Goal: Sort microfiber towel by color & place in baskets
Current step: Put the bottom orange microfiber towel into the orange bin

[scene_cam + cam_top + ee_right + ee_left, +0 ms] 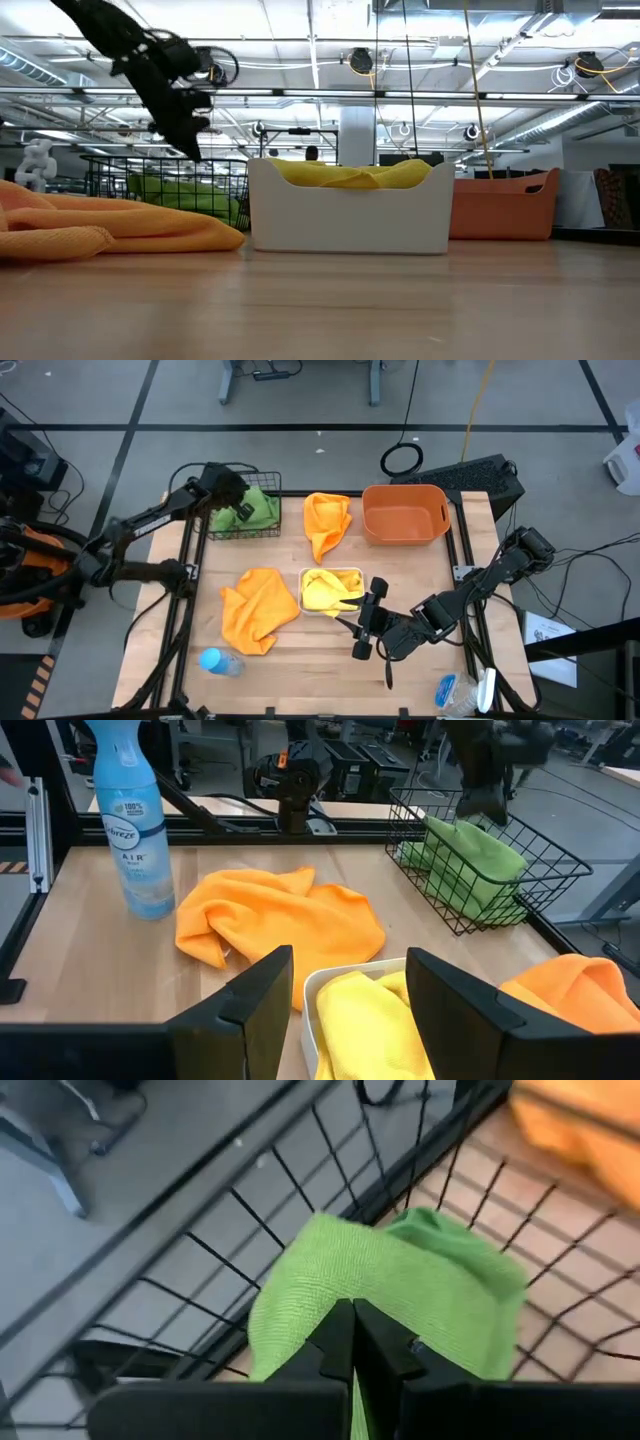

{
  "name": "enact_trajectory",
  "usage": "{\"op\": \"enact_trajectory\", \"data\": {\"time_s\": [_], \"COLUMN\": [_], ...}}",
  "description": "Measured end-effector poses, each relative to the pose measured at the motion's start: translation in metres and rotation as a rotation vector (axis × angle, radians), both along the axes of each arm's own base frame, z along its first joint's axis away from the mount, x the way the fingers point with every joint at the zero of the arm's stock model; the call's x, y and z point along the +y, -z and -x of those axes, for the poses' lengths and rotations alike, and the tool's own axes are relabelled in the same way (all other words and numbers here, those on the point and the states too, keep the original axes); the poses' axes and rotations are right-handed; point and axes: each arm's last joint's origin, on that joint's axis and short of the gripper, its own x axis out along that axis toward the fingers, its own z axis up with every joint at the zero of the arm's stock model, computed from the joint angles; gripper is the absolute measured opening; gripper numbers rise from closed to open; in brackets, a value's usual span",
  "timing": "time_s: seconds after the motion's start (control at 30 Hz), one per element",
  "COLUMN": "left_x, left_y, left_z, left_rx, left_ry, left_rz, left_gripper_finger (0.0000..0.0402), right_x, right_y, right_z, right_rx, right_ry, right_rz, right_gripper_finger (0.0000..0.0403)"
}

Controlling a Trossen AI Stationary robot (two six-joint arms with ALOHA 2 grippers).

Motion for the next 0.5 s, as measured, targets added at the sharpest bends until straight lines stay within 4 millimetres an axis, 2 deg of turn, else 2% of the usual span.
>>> {"op": "enact_trajectory", "data": {"time_s": [0.13,0.23,0.4,0.5], "left_x": [-0.026,-0.050,-0.095,-0.119], "left_y": [-0.026,-0.042,-0.058,-0.060], "left_z": [0.005,0.005,-0.003,-0.010], "left_rx": [-0.078,-0.157,-0.356,-0.391], "left_ry": [0.050,0.152,0.402,0.521], "left_rz": [-0.054,-0.064,0.060,0.132], "left_gripper_finger": [0.0008,0.0008,0.0009,0.0009], "right_x": [0.000,0.000,0.000,0.002], "right_y": [0.000,0.000,0.000,0.005], "right_z": [0.000,0.000,0.000,-0.003], "right_rx": [-0.001,-0.004,-0.012,-0.009], "right_ry": [0.001,0.001,0.011,0.017], "right_rz": [-0.002,-0.005,-0.031,-0.041], "right_gripper_finger": [0.0187,0.0187,0.0187,0.0187]}}
